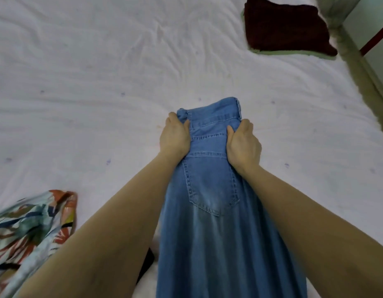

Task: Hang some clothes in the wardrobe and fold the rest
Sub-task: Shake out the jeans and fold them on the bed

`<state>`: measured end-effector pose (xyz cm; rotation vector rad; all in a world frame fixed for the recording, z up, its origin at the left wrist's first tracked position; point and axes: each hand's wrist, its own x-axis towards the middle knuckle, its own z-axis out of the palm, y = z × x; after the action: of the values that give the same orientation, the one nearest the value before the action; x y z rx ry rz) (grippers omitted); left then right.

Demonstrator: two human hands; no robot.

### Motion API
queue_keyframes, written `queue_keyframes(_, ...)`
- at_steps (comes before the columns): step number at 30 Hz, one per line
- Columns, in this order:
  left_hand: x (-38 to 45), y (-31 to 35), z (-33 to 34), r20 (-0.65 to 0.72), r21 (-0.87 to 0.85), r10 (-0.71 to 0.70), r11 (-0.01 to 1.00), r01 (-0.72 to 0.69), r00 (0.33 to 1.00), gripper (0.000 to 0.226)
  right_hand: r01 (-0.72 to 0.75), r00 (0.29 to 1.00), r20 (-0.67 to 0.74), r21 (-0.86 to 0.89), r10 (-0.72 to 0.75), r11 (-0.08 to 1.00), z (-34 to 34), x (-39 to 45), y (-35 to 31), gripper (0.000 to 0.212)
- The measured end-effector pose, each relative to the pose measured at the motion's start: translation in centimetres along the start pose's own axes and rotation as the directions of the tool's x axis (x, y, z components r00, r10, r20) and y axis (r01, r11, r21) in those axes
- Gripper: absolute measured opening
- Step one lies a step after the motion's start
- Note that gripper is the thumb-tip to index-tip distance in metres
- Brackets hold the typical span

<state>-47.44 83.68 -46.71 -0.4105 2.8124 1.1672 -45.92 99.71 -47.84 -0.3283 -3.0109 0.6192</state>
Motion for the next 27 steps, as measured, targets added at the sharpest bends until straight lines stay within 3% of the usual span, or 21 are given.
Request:
queue_keyframes(3,-2.6,0.5,-1.5,-0.034,-0.021,0.028,0.999,-0.028,0.999,0.053,0.026,0.999,-0.028,-0.097,-0.029,0.995,-2.3,-3.0,0.2,0.06)
queue_keyframes(7,-11.1,-0.9,-4.4,-0.036,-0.083,0.009,0.996,-0.012,0.999,0.059,0.171,0.985,-0.002,0.063,-0.172,0.983,-5.6,-14.1,2.5,0.051)
queue_keyframes(9,-16.2,-1.7,-5.8,0.041,-0.079,-0.07,0.994,0.073,0.997,0.06,0.098,0.994,0.03,0.117,-0.102,0.988,-7.3,-19.5,4.9,0.045)
queue_keyframes(12,-23.5,-2.4,-6.8,0.146,-0.031,-0.183,0.981,0.19,0.972,0.062,-0.155,0.982,0.142,0.228,0.124,0.961,-9.3,-25.3,8.2,0.045)
queue_keyframes(14,-26.9,-2.5,-6.7,0.159,-0.04,-0.232,0.97,0.242,0.96,0.059,-0.34,0.936,0.21,0.325,0.283,0.882,-10.1,-27.0,9.1,0.045)
queue_keyframes(17,-29.3,-2.8,-5.6,0.119,-0.005,-0.275,0.961,0.278,0.954,0.051,-0.507,0.861,0.264,0.375,0.434,0.776,-10.6,-26.6,9.1,0.041)
queue_keyframes(19,-29.9,-3.0,-5.0,0.074,0.002,-0.336,0.942,0.337,0.939,0.044,-0.542,0.84,0.277,0.376,0.466,0.752,-10.3,-25.5,8.6,0.036)
queue_keyframes(22,-29.7,-3.3,-4.5,0.032,-0.064,-0.398,0.915,0.399,0.917,0.037,-0.496,0.868,0.253,0.377,0.427,0.782,-9.3,-24.1,8.4,0.027)
queue_keyframes(25,-29.4,-4.2,-4.3,-0.035,-0.089,-0.4,0.914,0.396,0.916,0.031,-0.446,0.894,0.159,0.379,0.418,0.811,-9.1,-23.4,9.3,0.006)
queue_keyframes(27,-29.5,-4.6,-4.0,-0.074,-0.088,-0.386,0.921,0.379,0.92,0.029,-0.441,0.892,0.086,0.381,0.444,0.812,-9.3,-23.3,9.7,0.004)
